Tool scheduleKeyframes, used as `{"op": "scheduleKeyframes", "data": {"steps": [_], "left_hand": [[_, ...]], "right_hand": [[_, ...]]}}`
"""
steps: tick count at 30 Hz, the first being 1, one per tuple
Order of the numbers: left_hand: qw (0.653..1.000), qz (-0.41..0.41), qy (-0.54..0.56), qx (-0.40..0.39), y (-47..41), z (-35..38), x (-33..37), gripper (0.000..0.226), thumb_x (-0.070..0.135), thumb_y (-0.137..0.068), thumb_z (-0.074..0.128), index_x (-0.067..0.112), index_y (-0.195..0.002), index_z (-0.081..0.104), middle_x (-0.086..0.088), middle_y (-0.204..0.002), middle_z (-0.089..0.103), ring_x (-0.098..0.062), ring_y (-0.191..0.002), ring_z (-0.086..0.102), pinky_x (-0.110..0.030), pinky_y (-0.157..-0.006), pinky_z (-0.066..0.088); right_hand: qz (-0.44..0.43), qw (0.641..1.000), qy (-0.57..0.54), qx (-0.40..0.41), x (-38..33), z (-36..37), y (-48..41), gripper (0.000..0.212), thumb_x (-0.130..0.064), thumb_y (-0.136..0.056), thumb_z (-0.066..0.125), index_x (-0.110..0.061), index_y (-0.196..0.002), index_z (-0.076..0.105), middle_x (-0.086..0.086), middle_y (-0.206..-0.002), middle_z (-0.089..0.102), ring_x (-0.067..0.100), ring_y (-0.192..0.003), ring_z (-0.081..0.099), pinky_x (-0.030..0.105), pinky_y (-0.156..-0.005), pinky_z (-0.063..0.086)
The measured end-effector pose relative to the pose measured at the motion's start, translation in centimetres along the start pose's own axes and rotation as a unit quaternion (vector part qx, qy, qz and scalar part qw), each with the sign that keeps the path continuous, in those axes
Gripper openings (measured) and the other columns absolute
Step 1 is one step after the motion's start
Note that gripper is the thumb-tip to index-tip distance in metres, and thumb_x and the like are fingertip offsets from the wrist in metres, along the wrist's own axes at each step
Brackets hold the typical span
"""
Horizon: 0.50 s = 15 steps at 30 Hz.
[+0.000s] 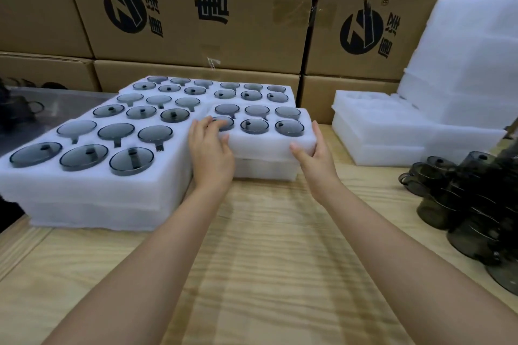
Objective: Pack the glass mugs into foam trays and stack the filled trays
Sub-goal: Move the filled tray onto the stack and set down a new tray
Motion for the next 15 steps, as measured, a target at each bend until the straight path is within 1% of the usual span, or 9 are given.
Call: {"op": "scheduleKeyframes", "data": {"steps": [2,5,8,10,12,14,15], "left_hand": [[1.000,0.010,-0.020,0.001,-0.6,0.3,-0.1,0.031,-0.005,-0.091,0.046,0.003,-0.116,0.062,-0.015,-0.133,0.051,-0.032,-0.137,0.032,-0.033,-0.115,0.019],[0.999,0.006,-0.047,0.006,-1.2,0.6,-0.5,0.030,-0.004,-0.093,0.042,0.003,-0.113,0.062,-0.014,-0.124,0.059,-0.030,-0.137,0.033,-0.037,-0.116,0.018],[0.996,-0.005,-0.094,0.009,-1.1,0.8,-0.3,0.032,-0.007,-0.089,0.041,0.004,-0.111,0.061,-0.013,-0.119,0.061,-0.027,-0.136,0.037,-0.035,-0.118,0.010],[0.992,-0.013,-0.129,-0.007,-1.0,0.8,0.2,0.038,-0.009,-0.084,0.041,0.006,-0.115,0.059,-0.012,-0.123,0.059,-0.025,-0.138,0.034,-0.033,-0.119,0.004],[0.989,-0.010,-0.142,-0.036,-0.3,0.9,1.0,0.045,-0.007,-0.085,0.040,0.008,-0.125,0.054,-0.011,-0.139,0.048,-0.023,-0.143,0.024,-0.033,-0.119,0.002],[0.992,0.004,-0.110,-0.063,1.5,0.9,2.0,0.049,-0.001,-0.090,0.042,0.009,-0.138,0.044,-0.009,-0.156,0.025,-0.021,-0.148,0.009,-0.032,-0.119,0.003],[0.993,0.013,-0.088,-0.077,3.0,0.9,2.5,0.051,0.002,-0.091,0.044,0.009,-0.142,0.039,-0.008,-0.159,0.016,-0.021,-0.148,0.005,-0.032,-0.118,0.005]], "right_hand": [[-0.011,0.999,0.041,-0.007,0.0,0.5,-0.3,0.075,-0.015,-0.090,0.062,-0.023,-0.150,0.017,-0.006,-0.149,0.035,0.008,-0.133,0.039,0.033,-0.111,0.033],[-0.005,0.995,0.103,-0.007,0.2,1.2,-0.6,0.077,-0.025,-0.091,0.061,-0.027,-0.150,0.011,-0.008,-0.151,0.033,0.009,-0.135,0.035,0.032,-0.113,0.029],[-0.005,0.985,0.173,-0.007,0.5,1.1,-0.7,0.078,-0.031,-0.092,0.059,-0.029,-0.151,0.009,-0.007,-0.151,0.033,0.012,-0.135,0.035,0.025,-0.108,0.029],[-0.003,0.977,0.214,-0.010,0.5,0.8,-0.8,0.078,-0.034,-0.091,0.059,-0.028,-0.151,0.008,-0.006,-0.151,0.034,0.015,-0.135,0.036,0.023,-0.103,0.030],[0.000,0.970,0.242,-0.016,0.2,0.6,-1.0,0.080,-0.034,-0.091,0.059,-0.027,-0.151,0.007,-0.003,-0.151,0.035,0.018,-0.134,0.036,0.025,-0.101,0.031],[0.003,0.966,0.258,-0.031,-0.1,0.6,-0.8,0.081,-0.030,-0.091,0.060,-0.026,-0.151,0.005,-0.003,-0.150,0.035,0.018,-0.133,0.038,0.026,-0.100,0.032],[0.002,0.963,0.265,-0.041,-0.1,0.7,-0.5,0.080,-0.026,-0.091,0.060,-0.024,-0.151,0.007,-0.003,-0.149,0.037,0.018,-0.132,0.039,0.025,-0.098,0.034]]}}
Point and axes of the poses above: each hand's wrist, its own y-axis away from the middle knuckle, its own z-axis out of the palm, x = y × z, the point moved 6 cm from there along -y, towards the middle knuckle
